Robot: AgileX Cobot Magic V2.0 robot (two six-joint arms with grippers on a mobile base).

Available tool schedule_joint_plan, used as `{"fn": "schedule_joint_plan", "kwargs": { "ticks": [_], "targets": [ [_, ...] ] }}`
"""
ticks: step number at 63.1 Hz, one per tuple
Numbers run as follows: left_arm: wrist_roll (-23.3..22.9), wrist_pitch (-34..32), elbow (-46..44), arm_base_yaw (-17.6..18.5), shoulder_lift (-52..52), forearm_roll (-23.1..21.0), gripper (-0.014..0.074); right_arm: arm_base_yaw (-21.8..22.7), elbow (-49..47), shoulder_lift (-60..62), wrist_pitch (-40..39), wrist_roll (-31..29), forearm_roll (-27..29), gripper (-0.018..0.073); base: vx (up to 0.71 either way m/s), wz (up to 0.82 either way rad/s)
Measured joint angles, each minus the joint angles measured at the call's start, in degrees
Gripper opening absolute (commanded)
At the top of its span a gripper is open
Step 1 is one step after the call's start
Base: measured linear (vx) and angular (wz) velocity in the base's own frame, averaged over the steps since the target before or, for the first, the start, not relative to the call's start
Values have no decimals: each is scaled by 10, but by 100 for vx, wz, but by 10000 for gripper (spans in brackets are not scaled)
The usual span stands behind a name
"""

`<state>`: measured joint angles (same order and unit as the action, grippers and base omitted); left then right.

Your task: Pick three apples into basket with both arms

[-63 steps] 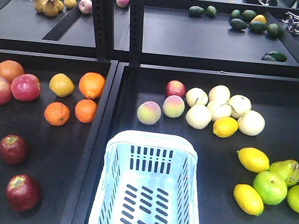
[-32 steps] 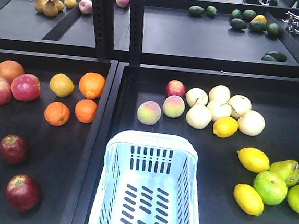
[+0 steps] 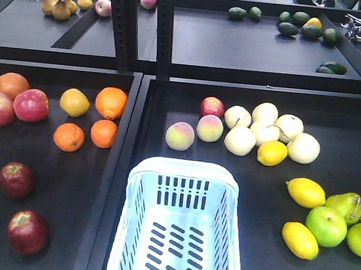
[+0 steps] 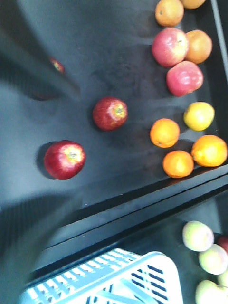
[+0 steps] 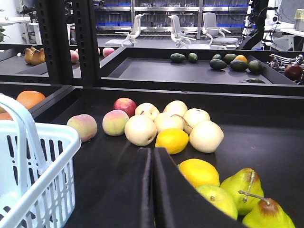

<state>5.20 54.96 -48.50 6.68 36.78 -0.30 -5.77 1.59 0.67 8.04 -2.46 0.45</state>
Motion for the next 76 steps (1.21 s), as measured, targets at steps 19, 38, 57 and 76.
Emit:
{"fn": "schedule_joint_plan", "kwargs": {
  "ticks": [19,38,57,76],
  "targets": [
    [62,-41,-2,1,2,-24,697,0,0,0,0,0,0,-8,0,0],
    [288,-56,-62,82,103,-112,669,0,0,0,0,0,0,-8,0,0],
    [364,-54,-169,211,302,-72,652,0,0,0,0,0,0,-8,0,0],
    [368,-51,-275,339,478,22,637,0,0,0,0,0,0,-8,0,0]
  ]
}}
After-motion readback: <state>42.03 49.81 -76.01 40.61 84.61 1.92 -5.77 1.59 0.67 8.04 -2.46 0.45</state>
